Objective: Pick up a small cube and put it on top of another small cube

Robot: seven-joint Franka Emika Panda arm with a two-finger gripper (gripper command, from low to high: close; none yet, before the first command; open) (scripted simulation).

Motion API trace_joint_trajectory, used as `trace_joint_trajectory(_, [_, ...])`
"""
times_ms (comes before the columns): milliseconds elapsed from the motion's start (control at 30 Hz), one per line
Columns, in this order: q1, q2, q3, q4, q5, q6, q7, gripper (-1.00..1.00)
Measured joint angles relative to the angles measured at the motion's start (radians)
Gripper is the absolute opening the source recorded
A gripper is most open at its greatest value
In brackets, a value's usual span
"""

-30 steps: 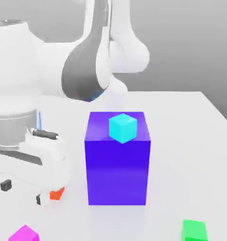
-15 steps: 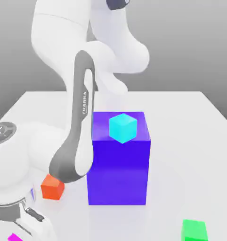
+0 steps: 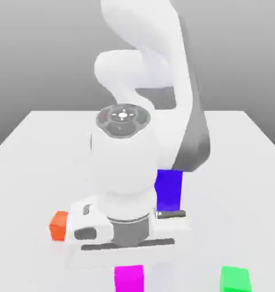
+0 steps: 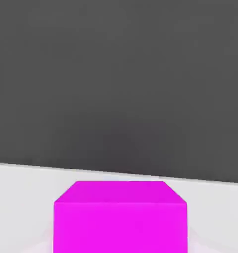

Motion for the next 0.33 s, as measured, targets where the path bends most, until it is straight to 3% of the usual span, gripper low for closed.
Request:
trace_joint_trajectory(133, [0.081, -0.017, 0.095, -0.018, -0.06, -0.001, -0.126, -1.0])
trace_joint_trajectory(233, [0.132, 0.077, 0.108, -0.011, -0.122, 0.083, -0.149, -1.0])
trace_joint_trajectory(267, [0.139, 0.095, 0.105, -0.009, -0.13, 0.1, -0.148, 1.0])
trace_joint_trajectory(333, [0.139, 0.095, 0.105, -0.009, -0.13, 0.1, -0.148, 1.0])
